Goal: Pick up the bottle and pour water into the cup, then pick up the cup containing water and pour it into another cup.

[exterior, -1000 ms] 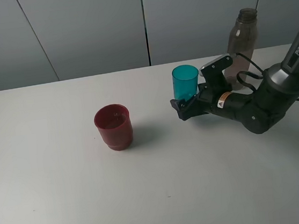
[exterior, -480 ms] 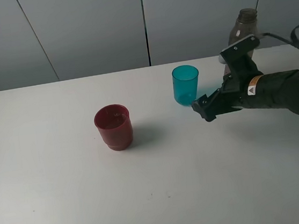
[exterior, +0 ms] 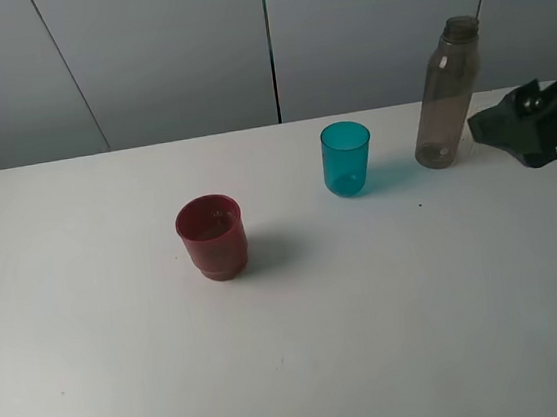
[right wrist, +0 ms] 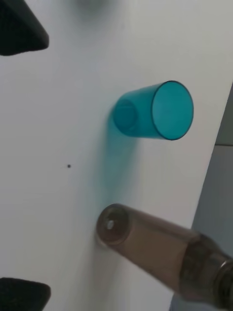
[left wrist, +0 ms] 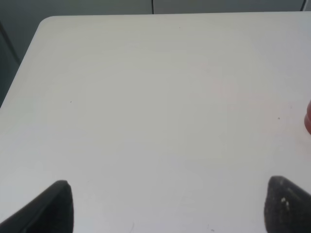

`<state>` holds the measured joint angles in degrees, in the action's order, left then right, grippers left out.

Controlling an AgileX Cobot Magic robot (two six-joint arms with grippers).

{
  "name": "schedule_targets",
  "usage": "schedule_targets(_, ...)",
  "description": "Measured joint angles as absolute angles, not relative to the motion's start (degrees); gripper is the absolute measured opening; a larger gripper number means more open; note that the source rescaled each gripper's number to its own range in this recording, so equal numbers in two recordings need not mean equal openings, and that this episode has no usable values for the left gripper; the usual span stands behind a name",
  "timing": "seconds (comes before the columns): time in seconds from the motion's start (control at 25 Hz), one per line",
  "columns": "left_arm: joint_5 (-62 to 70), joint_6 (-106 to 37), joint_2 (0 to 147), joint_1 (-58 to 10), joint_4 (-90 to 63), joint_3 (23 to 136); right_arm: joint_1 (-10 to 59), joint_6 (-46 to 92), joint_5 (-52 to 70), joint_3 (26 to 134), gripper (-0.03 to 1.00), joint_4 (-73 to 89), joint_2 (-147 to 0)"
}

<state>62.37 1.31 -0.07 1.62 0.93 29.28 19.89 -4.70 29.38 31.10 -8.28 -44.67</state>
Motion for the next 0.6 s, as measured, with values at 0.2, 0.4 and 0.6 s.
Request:
schedule_targets(0.2,62.4,1.3,-0.1,1.6,0.9,29.3,19.9,-4.7,47.4,31.1,0.99,-4.4,-26.9)
schedule_targets(0.4,62.4,1.2,-0.1,1.6,0.9,29.3,19.9,-4.7,62.0,31.1,0.99,-3.3,-13.2)
schedule_targets(0.6,62.4,1.0,-0.1,1.6,0.9,29.3,19.9,-4.7,67.4,31.1,0.99,-3.0,-3.8)
